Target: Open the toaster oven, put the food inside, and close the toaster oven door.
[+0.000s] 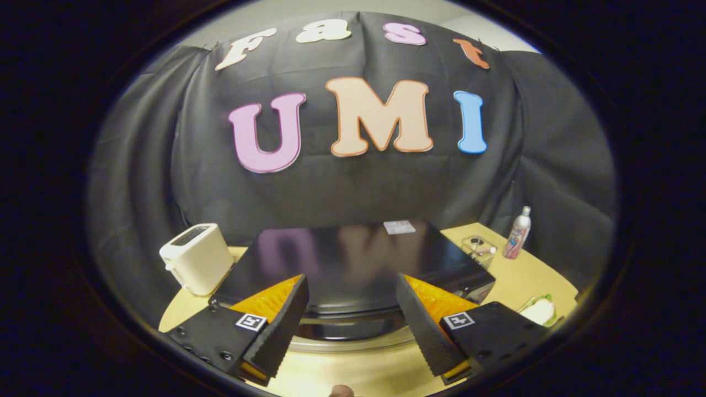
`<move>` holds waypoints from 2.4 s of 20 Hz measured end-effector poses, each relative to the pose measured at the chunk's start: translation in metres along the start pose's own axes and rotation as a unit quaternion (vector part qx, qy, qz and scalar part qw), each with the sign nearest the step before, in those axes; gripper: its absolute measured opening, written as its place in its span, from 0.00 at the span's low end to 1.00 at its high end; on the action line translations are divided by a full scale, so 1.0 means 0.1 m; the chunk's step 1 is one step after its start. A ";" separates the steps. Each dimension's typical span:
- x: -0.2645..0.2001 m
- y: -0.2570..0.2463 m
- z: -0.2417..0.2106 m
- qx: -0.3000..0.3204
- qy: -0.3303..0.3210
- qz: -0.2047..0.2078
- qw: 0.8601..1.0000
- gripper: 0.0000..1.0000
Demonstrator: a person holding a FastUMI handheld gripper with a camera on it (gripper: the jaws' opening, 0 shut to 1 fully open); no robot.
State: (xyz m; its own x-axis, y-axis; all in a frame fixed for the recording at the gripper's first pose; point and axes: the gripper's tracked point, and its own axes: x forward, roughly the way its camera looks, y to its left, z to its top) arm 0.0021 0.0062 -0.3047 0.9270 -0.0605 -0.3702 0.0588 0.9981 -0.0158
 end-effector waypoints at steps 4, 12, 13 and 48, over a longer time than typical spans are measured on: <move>-0.07 -0.01 0.03 0.002 -0.045 0.003 0.999 1.00; -0.23 -0.04 -0.06 -0.008 -0.045 0.001 0.999 1.00; -0.27 -0.05 -0.08 -0.003 -0.044 0.001 0.999 1.00; -0.88 -0.16 -2.00 -0.042 0.171 -0.003 0.984 0.98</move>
State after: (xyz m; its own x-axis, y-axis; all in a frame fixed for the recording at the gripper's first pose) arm -0.1546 -0.0027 -0.4576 0.7472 -0.0756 -0.6603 0.0205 0.9957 -0.0908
